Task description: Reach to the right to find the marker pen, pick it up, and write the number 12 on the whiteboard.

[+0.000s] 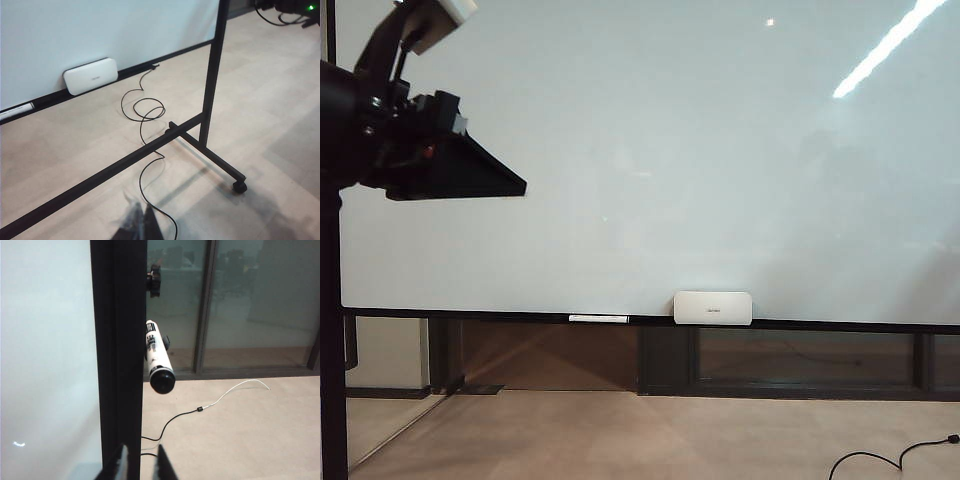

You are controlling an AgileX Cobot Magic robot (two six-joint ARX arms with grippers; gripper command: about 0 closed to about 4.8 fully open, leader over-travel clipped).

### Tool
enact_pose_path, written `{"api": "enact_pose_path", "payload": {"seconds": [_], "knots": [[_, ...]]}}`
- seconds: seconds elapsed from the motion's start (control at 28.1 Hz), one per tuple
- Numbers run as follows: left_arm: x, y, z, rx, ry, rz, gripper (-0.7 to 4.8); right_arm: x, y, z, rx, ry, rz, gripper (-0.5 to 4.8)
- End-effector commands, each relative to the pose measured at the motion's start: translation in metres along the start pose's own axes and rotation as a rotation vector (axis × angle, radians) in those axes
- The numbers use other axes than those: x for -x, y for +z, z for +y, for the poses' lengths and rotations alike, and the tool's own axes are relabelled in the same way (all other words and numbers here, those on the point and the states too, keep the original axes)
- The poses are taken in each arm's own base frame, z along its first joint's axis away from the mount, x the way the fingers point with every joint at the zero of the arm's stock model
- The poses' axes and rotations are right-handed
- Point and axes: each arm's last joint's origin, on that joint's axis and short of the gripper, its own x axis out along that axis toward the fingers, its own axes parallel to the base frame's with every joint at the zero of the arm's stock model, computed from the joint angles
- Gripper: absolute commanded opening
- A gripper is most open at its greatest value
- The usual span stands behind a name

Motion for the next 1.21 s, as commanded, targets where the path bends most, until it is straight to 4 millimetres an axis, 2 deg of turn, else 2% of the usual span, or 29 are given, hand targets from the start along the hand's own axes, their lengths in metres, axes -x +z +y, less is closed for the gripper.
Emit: {"api": "enact_pose_path", "payload": {"seconds": [0.04, 0.11, 0.46, 0.61, 0.78, 0.93, 1.21], "knots": [[-0.003, 0.003, 0.001, -0.011, -0.006, -0.031, -0.05, -0.001, 0.007, -0.001, 0.015, -0.024, -0.037, 0.83], [-0.005, 0.002, 0.001, -0.012, -0.006, -0.034, -0.05, -0.002, 0.009, -0.002, 0.017, -0.026, -0.042, 1.00], [-0.011, 0.005, 0.004, -0.001, 0.020, -0.029, -0.05, -0.018, 0.017, -0.009, 0.015, -0.027, -0.037, 1.11], [-0.011, 0.005, 0.004, 0.002, 0.020, -0.029, -0.05, -0.023, 0.023, -0.010, 0.013, -0.027, -0.027, 1.60], [-0.011, 0.005, 0.004, 0.006, 0.032, -0.035, -0.05, -0.027, 0.030, -0.012, 0.016, -0.026, -0.037, 1.63], [-0.011, 0.005, 0.005, 0.006, 0.033, -0.035, -0.05, -0.029, 0.029, -0.013, 0.019, -0.026, -0.023, 1.82], [-0.011, 0.005, 0.005, -0.003, 0.040, -0.031, -0.05, -0.032, 0.013, -0.007, 0.028, -0.008, -0.020, 2.04]]}}
